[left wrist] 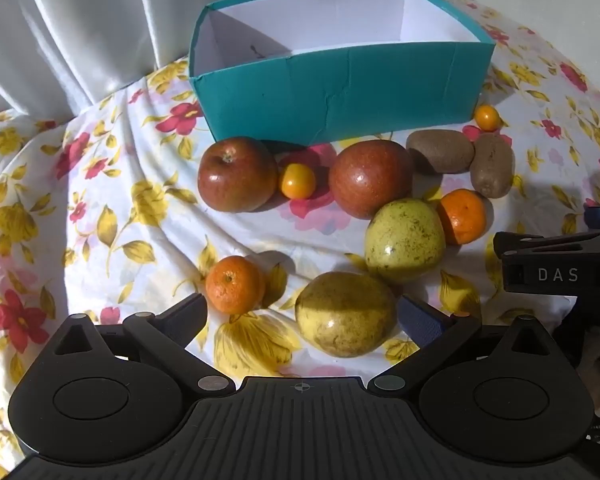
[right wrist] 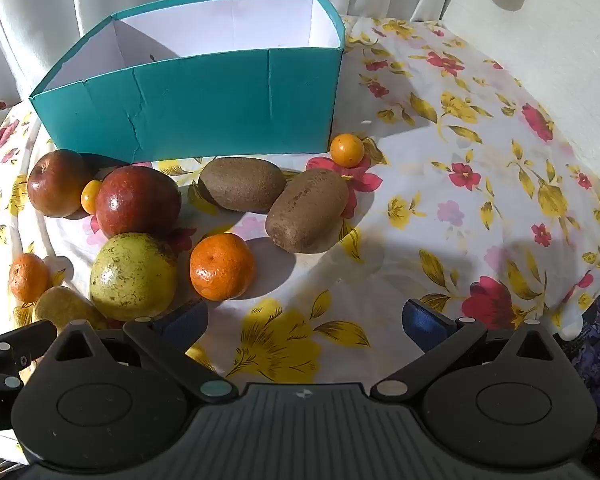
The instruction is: Organize fruits
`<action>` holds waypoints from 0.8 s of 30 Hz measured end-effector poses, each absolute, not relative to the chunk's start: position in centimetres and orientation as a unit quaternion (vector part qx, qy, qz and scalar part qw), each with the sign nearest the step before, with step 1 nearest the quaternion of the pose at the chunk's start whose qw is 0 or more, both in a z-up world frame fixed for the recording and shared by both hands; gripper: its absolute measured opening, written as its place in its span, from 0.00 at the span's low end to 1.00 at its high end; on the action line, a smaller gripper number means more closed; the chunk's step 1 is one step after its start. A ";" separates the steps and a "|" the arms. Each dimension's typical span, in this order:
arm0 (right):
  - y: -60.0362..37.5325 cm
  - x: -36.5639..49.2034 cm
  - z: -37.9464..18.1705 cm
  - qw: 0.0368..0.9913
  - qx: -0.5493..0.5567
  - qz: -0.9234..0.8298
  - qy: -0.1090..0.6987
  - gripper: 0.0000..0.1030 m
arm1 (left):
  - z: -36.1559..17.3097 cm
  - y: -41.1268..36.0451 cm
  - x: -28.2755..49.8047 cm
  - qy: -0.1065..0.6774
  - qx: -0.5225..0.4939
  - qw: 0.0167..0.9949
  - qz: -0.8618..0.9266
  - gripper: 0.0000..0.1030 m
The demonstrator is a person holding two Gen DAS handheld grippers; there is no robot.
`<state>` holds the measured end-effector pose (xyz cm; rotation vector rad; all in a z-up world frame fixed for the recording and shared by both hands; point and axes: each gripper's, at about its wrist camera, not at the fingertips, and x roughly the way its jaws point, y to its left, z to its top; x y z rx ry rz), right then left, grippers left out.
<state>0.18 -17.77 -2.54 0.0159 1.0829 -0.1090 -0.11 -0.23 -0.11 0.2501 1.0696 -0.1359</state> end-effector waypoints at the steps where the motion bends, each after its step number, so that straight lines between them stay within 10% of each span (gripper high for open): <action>1: -17.8 0.1 -2.5 0.856 0.008 -0.052 0.515 1.00 | -0.1 -0.3 -0.2 0.507 0.120 0.851 -0.064 1.00; 24: -17.6 0.1 -2.2 0.857 -0.002 -0.045 0.513 1.00 | 0.1 0.0 -0.2 0.519 0.105 0.847 -0.051 1.00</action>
